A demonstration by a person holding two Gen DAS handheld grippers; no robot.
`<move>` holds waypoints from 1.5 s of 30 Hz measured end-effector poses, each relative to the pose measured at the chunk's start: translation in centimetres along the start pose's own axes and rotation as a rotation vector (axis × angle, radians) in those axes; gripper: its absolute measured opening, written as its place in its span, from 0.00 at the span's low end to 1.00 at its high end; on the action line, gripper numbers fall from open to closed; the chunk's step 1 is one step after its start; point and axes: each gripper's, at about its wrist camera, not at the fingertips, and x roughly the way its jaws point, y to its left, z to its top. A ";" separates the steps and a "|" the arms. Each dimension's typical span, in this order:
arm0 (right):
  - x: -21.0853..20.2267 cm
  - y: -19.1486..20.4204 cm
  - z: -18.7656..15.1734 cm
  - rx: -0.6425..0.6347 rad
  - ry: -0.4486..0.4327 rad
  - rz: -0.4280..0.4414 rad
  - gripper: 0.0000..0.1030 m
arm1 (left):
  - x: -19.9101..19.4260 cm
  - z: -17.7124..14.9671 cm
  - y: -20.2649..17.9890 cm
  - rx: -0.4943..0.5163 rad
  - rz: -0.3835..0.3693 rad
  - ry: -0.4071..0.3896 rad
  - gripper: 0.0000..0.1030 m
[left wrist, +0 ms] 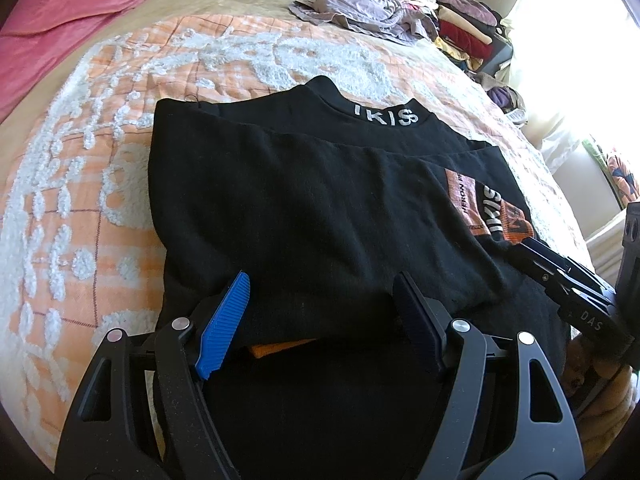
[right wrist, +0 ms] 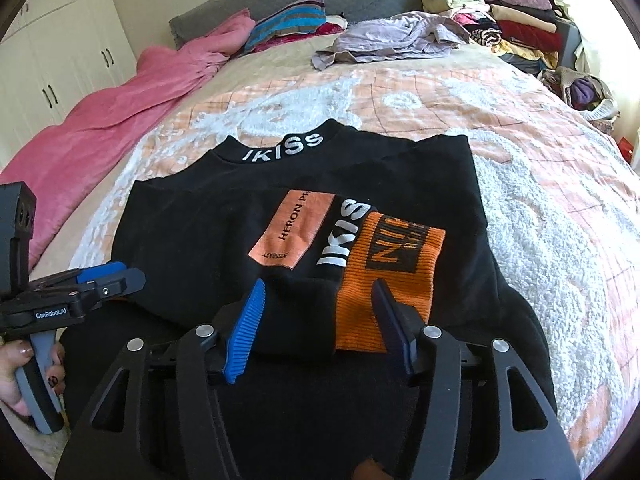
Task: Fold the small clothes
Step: 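Lay the cuff back down on the sweatshirt and open the right tool, then press the folded sweatshirt flat with both tools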
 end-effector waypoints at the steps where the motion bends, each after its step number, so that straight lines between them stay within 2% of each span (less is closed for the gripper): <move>1: -0.2 0.0 0.0 -0.001 -0.006 0.000 0.59 | -0.1 0.0 -0.1 0.000 -0.001 -0.002 0.64; 9: -2.1 0.3 0.0 -0.008 -0.061 -0.005 0.76 | -1.5 -0.2 -0.3 -0.003 0.001 -0.021 0.65; 10: -2.4 0.4 0.0 -0.006 -0.067 -0.002 0.80 | -1.7 -0.3 -0.3 -0.003 0.001 -0.023 0.66; 12: -2.9 0.4 0.0 -0.005 -0.079 0.001 0.83 | -2.0 -0.4 -0.5 -0.001 0.002 -0.027 0.69; 16: -3.9 0.5 0.0 -0.006 -0.103 0.002 0.83 | -2.8 -0.5 -0.9 0.004 0.012 -0.044 0.77; 23: -5.0 0.8 -0.2 0.003 -0.130 -0.002 0.84 | -4.3 -0.9 -1.2 0.011 0.024 -0.073 0.83; 25: -5.4 0.8 -0.3 0.009 -0.138 -0.001 0.84 | -4.7 -1.0 -1.3 0.011 0.028 -0.082 0.90; 30: -5.8 1.1 -0.5 0.004 -0.142 -0.009 0.84 | -5.5 -1.2 -1.4 0.011 0.039 -0.100 0.91; 33: -6.1 1.3 -0.6 0.002 -0.147 -0.016 0.95 | -6.0 -1.3 -1.4 0.010 0.046 -0.109 0.91; 45: -7.6 2.3 -1.3 -0.030 -0.159 -0.029 0.95 | -7.7 -2.4 -1.1 0.013 0.053 -0.135 0.91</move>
